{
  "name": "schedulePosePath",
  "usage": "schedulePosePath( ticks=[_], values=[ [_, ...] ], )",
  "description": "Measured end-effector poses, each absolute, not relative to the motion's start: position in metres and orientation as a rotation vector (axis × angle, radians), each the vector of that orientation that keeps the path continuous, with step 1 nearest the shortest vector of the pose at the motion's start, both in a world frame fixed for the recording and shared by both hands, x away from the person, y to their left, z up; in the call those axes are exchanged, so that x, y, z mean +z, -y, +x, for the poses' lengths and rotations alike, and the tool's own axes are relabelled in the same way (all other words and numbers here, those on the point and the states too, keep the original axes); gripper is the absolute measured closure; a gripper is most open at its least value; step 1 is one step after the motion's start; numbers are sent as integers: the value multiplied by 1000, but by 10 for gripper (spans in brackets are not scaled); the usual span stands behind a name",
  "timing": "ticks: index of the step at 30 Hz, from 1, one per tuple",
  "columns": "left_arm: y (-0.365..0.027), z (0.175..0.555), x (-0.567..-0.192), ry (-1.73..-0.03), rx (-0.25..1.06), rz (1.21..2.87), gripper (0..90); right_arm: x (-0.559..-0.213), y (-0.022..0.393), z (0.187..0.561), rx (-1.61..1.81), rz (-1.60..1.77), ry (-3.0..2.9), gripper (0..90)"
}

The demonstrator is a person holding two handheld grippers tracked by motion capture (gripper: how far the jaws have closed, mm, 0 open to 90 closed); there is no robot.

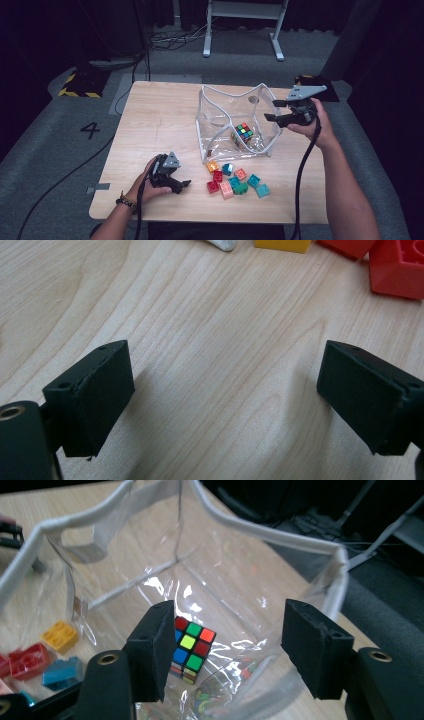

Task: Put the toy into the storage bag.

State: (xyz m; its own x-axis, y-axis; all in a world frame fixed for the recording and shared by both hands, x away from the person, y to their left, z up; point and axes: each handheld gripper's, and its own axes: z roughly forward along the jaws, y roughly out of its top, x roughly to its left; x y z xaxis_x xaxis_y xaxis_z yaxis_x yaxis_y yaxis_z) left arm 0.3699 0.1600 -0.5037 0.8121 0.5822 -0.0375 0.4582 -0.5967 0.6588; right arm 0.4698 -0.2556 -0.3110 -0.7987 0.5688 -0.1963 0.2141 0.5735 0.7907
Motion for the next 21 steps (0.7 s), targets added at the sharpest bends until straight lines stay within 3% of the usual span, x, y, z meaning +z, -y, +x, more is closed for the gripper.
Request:
schedulePosePath(
  ticks=[11,17,21],
  values=[
    [-160,370,-504,-761,237,2313,84,-310,301,430,1262,712,-2214,375],
    [-160,372,-504,-730,240,2309,82,-331,327,394,1262,713,-2242,357],
    [-160,372,-504,-733,237,2307,82,-366,330,378,1179,727,-2322,342]
  ],
)
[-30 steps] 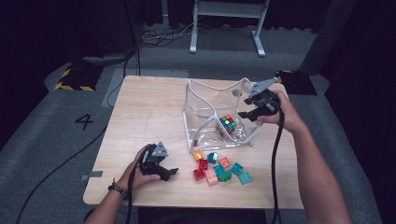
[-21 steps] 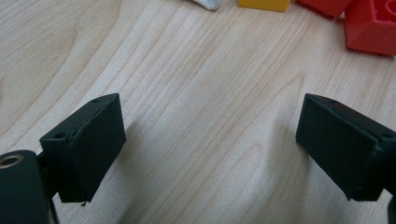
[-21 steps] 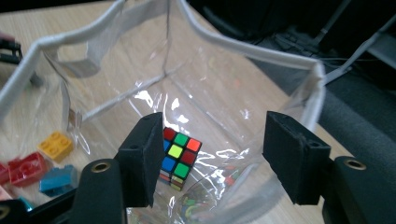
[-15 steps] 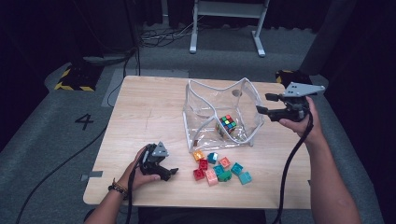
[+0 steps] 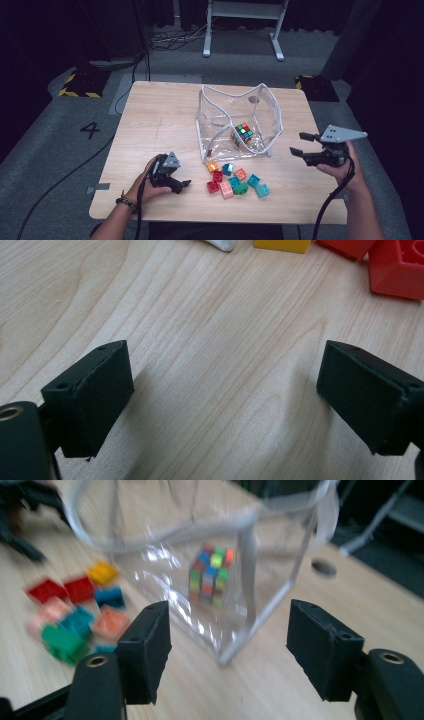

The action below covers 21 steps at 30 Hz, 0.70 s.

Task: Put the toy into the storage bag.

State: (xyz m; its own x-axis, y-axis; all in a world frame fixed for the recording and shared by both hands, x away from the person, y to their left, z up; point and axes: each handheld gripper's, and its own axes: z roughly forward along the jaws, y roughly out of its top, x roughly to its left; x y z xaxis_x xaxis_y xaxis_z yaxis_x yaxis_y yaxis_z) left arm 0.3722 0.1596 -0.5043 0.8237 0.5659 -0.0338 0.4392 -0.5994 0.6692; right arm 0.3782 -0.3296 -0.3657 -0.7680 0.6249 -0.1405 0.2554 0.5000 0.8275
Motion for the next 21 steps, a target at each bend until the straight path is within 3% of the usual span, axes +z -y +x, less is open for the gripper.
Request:
schedulePosePath(
  ticks=[7,21],
  values=[
    [-160,370,-504,-746,242,2315,85,-437,320,366,1085,763,-2453,338],
    [-160,371,-504,-735,244,2312,85,-480,305,351,1159,647,-2650,289]
  ],
)
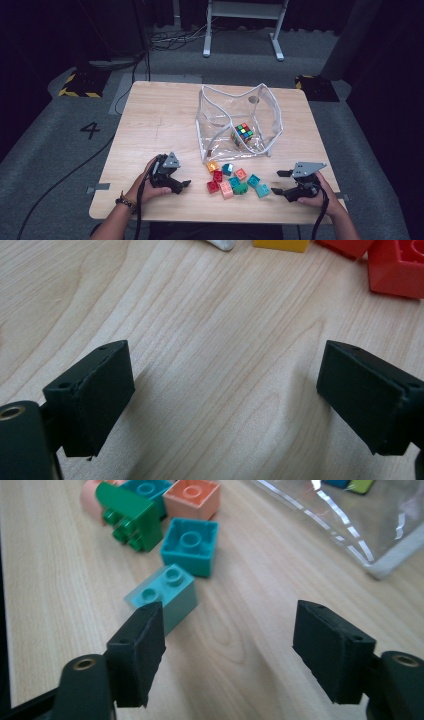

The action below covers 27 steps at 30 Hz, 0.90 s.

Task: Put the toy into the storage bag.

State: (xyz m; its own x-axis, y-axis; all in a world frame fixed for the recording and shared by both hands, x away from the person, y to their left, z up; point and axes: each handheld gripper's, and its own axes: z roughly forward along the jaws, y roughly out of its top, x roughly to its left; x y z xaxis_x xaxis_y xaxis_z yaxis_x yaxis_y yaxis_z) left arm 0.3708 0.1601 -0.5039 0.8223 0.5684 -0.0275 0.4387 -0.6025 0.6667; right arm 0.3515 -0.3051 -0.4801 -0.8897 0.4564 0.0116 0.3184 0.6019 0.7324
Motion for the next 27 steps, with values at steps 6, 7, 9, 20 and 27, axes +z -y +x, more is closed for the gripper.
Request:
schedulePosePath(
  ticks=[6,7,9,20,27],
  values=[
    [-160,371,-504,-735,244,2312,85,-487,294,346,1178,573,-2694,279],
    [-160,371,-504,-735,244,2312,85,-487,294,346,1178,573,-2694,279],
    [-160,371,-504,-735,244,2312,85,-489,289,346,1198,555,-2703,279],
    [-160,371,-504,-734,244,2312,85,-503,271,349,1199,505,-2699,312],
    [-160,370,-504,-739,241,2310,85,-503,272,347,1227,474,-2685,476]
  ],
)
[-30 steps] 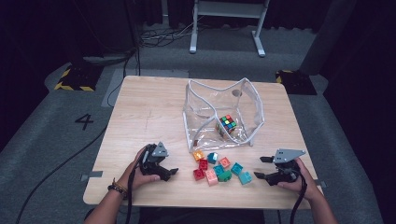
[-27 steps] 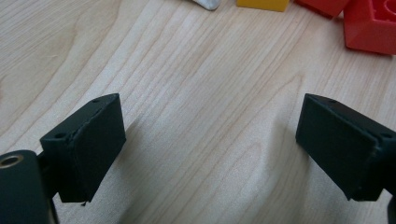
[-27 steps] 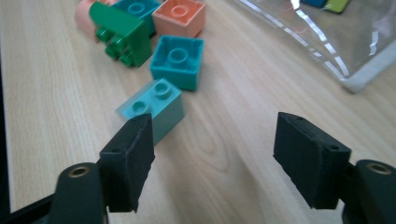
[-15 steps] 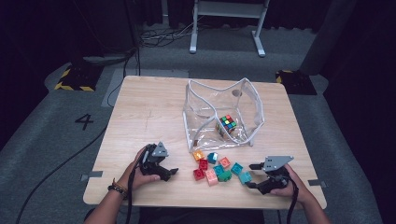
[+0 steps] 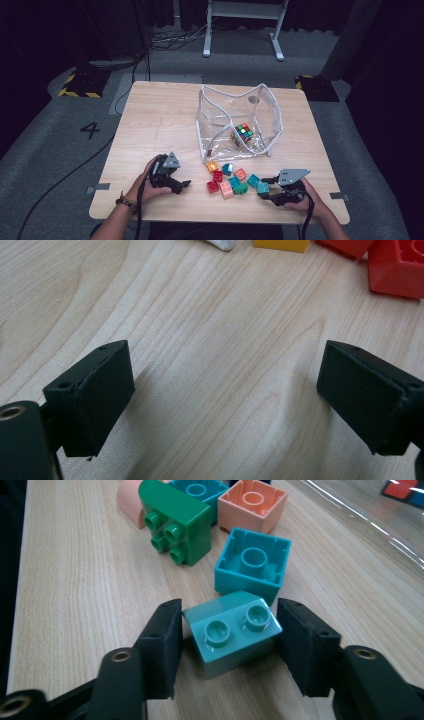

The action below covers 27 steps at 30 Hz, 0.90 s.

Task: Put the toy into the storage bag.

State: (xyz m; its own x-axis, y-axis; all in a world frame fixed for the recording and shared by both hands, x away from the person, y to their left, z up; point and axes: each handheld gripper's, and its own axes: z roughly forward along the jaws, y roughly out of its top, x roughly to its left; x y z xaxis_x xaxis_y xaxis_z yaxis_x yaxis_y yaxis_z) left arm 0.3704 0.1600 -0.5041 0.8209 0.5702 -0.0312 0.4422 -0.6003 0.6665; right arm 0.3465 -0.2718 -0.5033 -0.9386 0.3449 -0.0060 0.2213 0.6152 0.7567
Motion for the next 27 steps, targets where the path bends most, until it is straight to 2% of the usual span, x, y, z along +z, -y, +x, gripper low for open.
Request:
schedulePosePath(
  ticks=[1,3,17,27],
  values=[
    [-160,370,-504,-742,244,2308,85,-502,274,344,1224,484,-2696,564],
    [-160,371,-504,-732,241,2314,83,-501,272,347,1216,471,-2702,590],
    [-159,372,-504,-734,235,2308,81,-493,296,348,1274,487,-2652,594],
    [-159,372,-504,-734,233,2308,81,-485,315,357,1235,623,-2541,594]
  ],
)
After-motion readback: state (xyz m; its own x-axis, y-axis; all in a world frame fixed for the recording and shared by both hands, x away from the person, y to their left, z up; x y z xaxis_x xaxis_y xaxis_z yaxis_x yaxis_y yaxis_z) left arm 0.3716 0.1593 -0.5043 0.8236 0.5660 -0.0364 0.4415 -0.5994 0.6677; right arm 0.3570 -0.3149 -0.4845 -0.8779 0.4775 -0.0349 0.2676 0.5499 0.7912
